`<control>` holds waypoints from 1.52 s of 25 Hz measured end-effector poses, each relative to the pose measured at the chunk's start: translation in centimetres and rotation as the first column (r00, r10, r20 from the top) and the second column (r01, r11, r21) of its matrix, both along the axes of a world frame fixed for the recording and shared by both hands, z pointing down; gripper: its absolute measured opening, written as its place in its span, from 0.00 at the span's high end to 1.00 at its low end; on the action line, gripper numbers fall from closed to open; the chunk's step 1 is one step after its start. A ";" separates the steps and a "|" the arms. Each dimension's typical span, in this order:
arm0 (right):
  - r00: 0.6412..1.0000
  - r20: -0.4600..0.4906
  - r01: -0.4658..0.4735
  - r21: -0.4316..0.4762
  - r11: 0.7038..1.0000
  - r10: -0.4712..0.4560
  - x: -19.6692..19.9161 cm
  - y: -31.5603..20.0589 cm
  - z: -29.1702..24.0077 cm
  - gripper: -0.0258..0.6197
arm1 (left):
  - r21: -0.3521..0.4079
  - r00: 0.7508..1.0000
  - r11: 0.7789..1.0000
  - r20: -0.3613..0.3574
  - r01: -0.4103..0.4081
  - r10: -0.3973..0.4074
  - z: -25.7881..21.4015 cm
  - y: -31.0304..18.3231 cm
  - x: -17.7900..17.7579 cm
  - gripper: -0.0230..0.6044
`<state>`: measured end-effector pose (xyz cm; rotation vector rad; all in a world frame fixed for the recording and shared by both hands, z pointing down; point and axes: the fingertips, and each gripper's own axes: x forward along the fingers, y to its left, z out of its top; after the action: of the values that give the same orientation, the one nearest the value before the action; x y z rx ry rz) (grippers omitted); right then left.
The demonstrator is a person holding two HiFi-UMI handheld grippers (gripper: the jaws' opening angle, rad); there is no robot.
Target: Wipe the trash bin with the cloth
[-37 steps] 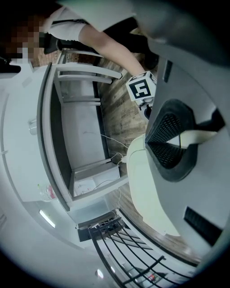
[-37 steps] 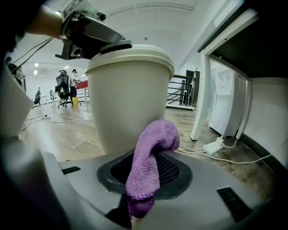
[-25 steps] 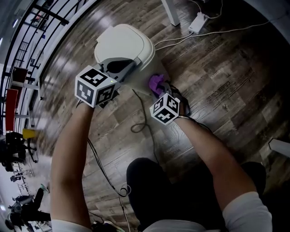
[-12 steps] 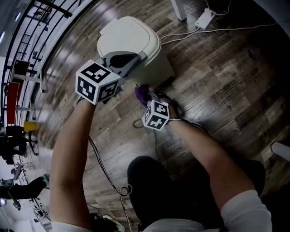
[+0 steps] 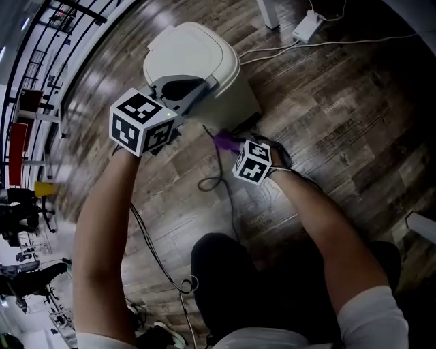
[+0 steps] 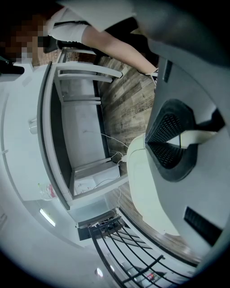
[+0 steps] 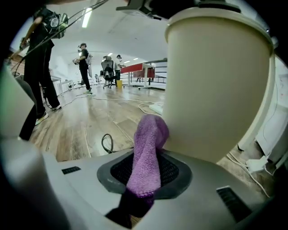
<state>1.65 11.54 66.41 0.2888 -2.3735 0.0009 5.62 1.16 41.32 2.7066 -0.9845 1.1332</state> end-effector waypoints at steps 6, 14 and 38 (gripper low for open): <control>0.994 -0.105 -0.022 -0.031 0.999 0.019 5.0 -3.3 2.1 0.81 | -0.001 1.000 1.000 -0.002 0.002 -0.002 0.0 0.0 0.1 0.96; 0.890 -0.224 -0.442 -0.201 0.874 0.398 15.0 -10.8 7.3 0.81 | -0.003 1.000 1.000 -0.003 0.002 -0.002 -0.1 0.1 0.2 0.96; 0.899 -0.201 -0.403 -0.035 0.914 0.389 5.6 -10.2 10.9 0.81 | 0.013 1.000 1.000 0.002 0.002 -0.002 -0.3 0.1 0.3 0.96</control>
<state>7.22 1.37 77.28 0.7009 -2.0821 0.2453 5.92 1.30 41.06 2.7150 -0.9983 1.1327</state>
